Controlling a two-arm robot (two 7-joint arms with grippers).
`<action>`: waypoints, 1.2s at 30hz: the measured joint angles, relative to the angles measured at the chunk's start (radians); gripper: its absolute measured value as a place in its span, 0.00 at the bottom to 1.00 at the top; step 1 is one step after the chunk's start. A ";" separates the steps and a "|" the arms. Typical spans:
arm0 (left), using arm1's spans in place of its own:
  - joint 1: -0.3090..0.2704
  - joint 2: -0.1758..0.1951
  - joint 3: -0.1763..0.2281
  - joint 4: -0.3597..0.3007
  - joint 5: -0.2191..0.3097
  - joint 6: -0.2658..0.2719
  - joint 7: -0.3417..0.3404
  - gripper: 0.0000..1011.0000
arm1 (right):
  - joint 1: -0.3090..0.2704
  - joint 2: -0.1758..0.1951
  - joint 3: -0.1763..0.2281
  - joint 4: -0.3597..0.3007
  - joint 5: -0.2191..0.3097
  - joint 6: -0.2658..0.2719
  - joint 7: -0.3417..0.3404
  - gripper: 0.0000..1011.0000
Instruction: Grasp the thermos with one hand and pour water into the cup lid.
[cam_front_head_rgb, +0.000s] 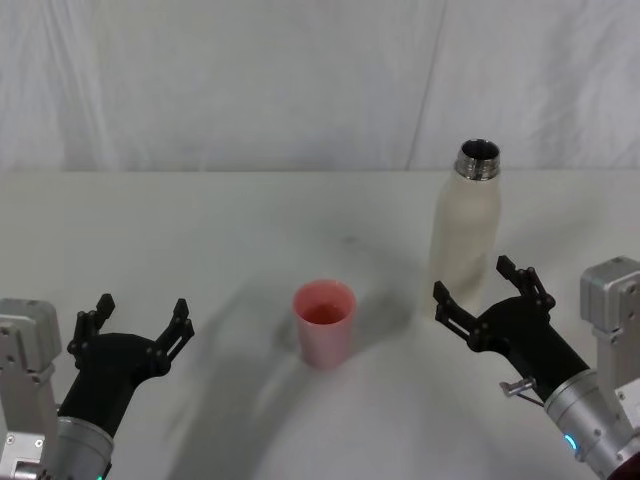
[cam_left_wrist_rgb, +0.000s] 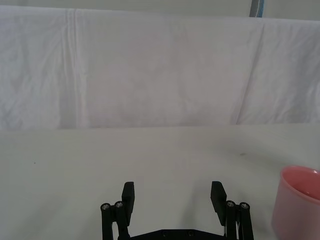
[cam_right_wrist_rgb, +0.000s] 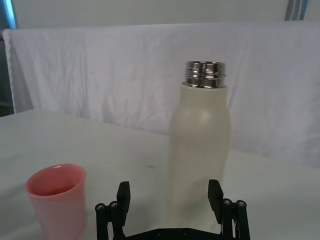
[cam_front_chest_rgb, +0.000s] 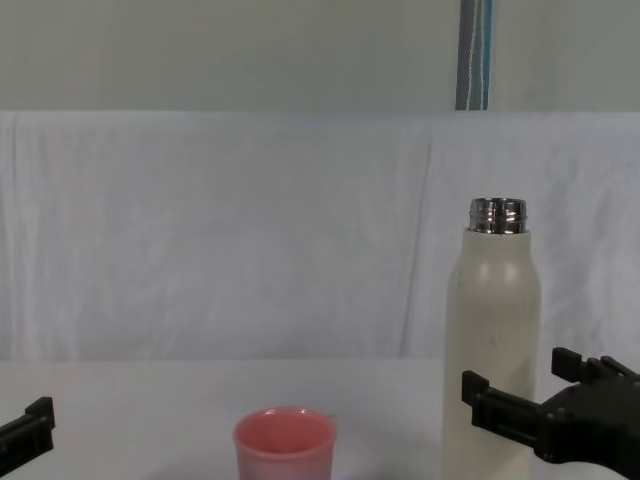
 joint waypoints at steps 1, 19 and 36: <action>0.000 0.000 0.000 0.000 0.000 0.000 0.000 0.99 | -0.002 0.000 -0.001 -0.002 -0.003 -0.001 0.000 0.99; 0.000 0.000 0.000 0.000 0.000 0.000 0.000 0.99 | -0.015 -0.001 -0.004 -0.007 -0.029 -0.006 0.002 0.99; 0.000 0.000 0.000 0.000 0.000 0.000 0.000 0.99 | -0.013 -0.001 -0.004 -0.005 -0.027 -0.006 0.003 0.99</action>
